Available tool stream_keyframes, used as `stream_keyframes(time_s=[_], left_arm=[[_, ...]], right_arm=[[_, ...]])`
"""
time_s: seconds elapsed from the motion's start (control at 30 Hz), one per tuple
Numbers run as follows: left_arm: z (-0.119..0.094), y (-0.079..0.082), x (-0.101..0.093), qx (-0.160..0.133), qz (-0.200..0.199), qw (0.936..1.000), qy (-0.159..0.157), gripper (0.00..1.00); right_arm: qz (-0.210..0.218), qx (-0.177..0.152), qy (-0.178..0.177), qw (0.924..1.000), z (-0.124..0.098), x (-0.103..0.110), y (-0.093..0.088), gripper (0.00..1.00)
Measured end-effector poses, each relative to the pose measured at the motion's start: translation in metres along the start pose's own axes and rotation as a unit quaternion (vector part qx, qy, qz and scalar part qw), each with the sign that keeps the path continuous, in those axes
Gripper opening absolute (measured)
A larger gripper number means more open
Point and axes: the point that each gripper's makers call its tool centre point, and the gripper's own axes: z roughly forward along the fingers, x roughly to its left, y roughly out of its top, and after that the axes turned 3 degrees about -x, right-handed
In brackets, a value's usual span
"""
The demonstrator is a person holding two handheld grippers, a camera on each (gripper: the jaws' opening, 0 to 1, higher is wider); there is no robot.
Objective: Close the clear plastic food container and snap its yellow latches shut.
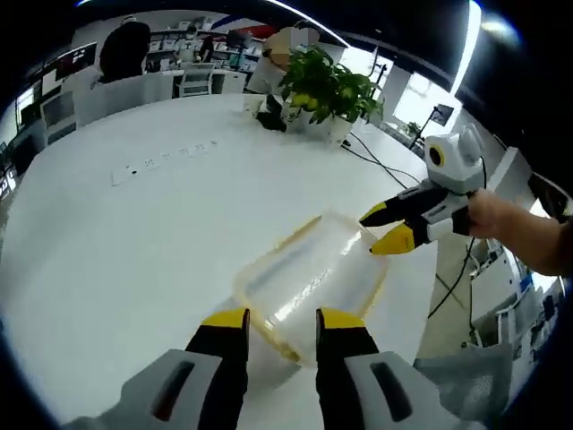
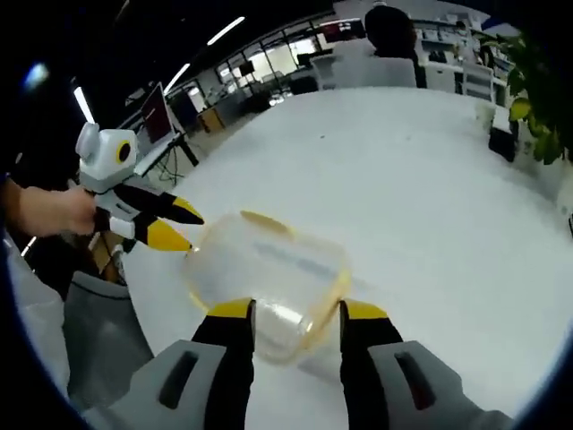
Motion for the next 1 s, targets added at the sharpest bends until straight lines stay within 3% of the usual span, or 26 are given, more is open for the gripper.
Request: stream_keyframes(time_s=[0.1, 0.2, 0.3, 0.43, 0.57, 1.0], left_arm=[[0.003, 0.008, -0.007, -0.011, 0.013, 0.9997, -0.019, 0.21], [0.007, 0.013, -0.009, -0.011, 0.036, 0.9989, -0.028, 0.21], [0.011, 0.018, -0.017, -0.014, 0.065, 0.9967, -0.046, 0.19], [0.017, 0.021, -0.022, -0.010, 0.135, 0.9889, -0.062, 0.12], [0.023, 0.023, -0.025, 0.000, 0.188, 0.9796, -0.072, 0.12], [0.036, 0.030, -0.032, 0.003, 0.208, 0.9731, -0.098, 0.12]], right_arm=[[-0.032, -0.014, 0.001, 0.9994, 0.000, 0.002, 0.008, 0.30], [-0.102, -0.017, 0.001, 0.9947, 0.003, 0.012, 0.012, 0.30], [-0.133, -0.018, 0.024, 0.9907, 0.008, 0.026, 0.013, 0.28], [-0.141, -0.024, 0.038, 0.9890, 0.014, 0.035, 0.016, 0.25], [-0.145, -0.031, 0.046, 0.9878, 0.020, 0.037, 0.022, 0.23], [-0.163, -0.014, 0.060, 0.9847, 0.028, 0.036, 0.020, 0.20]])
